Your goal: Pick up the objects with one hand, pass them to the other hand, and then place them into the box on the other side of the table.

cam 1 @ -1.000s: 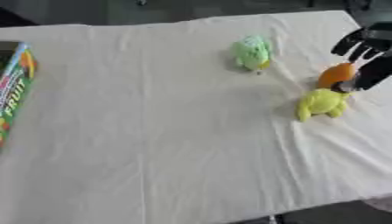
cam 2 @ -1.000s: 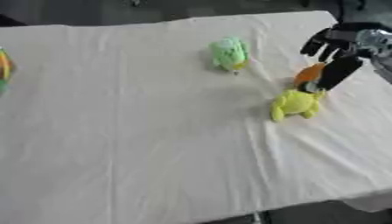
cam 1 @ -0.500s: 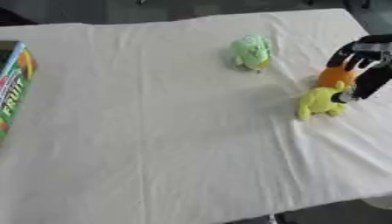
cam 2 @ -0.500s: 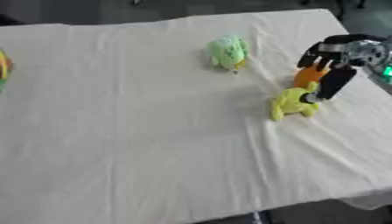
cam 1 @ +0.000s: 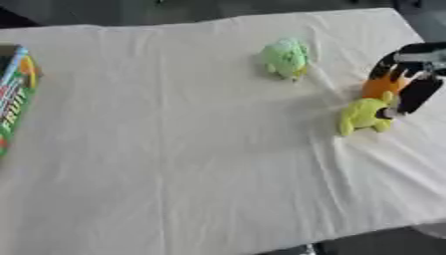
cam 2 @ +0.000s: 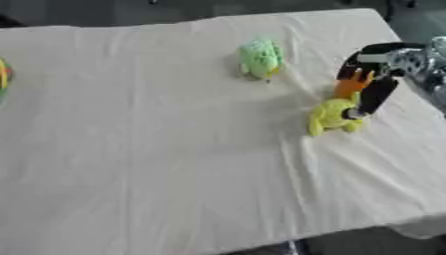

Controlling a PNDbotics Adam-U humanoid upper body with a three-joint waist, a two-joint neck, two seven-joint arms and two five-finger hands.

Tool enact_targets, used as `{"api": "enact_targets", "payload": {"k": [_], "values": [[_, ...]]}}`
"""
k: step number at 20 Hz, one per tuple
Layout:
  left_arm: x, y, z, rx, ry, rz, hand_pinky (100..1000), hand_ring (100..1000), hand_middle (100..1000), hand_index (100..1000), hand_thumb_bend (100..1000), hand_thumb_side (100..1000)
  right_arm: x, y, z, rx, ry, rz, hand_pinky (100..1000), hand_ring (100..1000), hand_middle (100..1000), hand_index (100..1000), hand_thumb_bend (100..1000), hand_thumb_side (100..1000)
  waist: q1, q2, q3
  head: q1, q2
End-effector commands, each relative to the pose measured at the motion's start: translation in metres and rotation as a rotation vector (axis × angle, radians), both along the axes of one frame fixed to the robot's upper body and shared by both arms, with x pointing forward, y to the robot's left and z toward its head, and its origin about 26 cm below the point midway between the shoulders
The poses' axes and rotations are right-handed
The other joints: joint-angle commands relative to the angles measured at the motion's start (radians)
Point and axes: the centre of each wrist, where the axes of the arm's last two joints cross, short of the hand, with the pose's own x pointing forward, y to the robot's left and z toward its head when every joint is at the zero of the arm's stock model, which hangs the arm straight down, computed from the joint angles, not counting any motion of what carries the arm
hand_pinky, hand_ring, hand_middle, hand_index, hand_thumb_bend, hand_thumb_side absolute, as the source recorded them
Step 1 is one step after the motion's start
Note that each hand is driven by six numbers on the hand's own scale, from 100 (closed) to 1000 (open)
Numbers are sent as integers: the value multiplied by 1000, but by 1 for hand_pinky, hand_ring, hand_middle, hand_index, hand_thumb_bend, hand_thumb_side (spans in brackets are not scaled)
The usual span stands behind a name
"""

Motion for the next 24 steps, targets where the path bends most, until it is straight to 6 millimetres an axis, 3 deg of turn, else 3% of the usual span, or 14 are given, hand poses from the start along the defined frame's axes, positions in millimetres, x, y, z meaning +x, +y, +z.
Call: {"api": "enact_targets", "payload": {"k": [1, 14, 19, 20, 21, 24], "values": [[0, 4, 10, 26, -23, -4, 597, 709, 652, 742, 489, 739, 3, -5, 6, -19, 25, -48, 885, 853, 846, 840, 473, 100, 0, -10, 0, -5, 2], [0, 2, 10, 21, -24, -13, 597, 710, 653, 741, 486, 742, 18, -18, -10, -33, 86, -83, 884, 855, 841, 838, 472, 100, 6, -2, 4, -11, 5], [0, 2, 10, 21, -23, -14, 597, 711, 653, 741, 485, 743, 20, -18, -13, -27, 83, -71, 864, 798, 769, 787, 475, 100, 6, -1, 6, -11, 7], [0, 1, 10, 22, -23, -15, 597, 711, 653, 741, 486, 743, 20, -18, -14, -23, 81, -66, 858, 781, 756, 777, 529, 100, 6, -1, 6, -11, 8], [0, 1, 10, 21, -23, -15, 597, 711, 653, 741, 485, 744, 20, -17, -14, -19, 79, -61, 854, 768, 744, 769, 477, 100, 5, -1, 7, -11, 8], [1, 1, 10, 22, -21, -17, 597, 711, 653, 741, 485, 744, 19, -14, -18, -9, 75, -44, 848, 756, 727, 757, 474, 100, 5, -1, 8, -11, 9]]}}
